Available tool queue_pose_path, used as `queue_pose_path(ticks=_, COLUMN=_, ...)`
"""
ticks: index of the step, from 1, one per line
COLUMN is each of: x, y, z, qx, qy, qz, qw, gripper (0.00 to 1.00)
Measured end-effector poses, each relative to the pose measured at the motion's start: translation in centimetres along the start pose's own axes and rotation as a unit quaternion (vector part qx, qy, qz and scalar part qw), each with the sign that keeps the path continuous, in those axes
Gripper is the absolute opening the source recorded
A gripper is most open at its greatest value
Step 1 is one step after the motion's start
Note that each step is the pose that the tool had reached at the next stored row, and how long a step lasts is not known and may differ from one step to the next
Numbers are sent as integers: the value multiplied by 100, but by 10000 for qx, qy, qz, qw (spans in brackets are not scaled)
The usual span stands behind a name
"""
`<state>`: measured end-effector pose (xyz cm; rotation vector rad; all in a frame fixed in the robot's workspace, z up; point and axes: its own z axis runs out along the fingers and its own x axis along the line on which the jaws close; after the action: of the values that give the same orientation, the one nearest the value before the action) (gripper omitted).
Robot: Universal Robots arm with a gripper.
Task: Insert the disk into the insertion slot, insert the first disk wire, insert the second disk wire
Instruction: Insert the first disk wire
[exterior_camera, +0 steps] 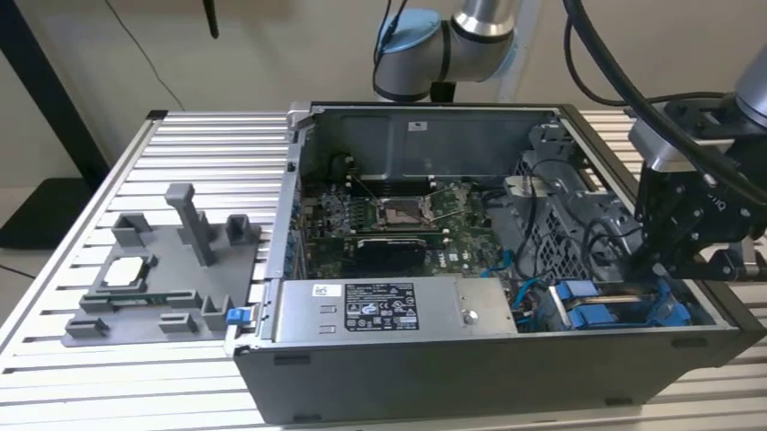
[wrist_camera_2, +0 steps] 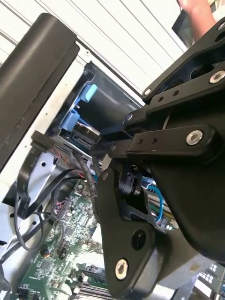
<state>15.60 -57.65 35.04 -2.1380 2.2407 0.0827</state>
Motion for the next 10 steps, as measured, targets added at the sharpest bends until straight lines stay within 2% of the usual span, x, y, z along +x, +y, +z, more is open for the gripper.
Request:
queue_pose_path(ticks=5, x=2, y=-54, z=68, qx=0, qy=0, qz=0, qw=10000, gripper=0)
queue_pose_path(ticks=10, x=1, y=-62, z=95, qx=0, qy=-4, qz=1, qw=10000, gripper=0)
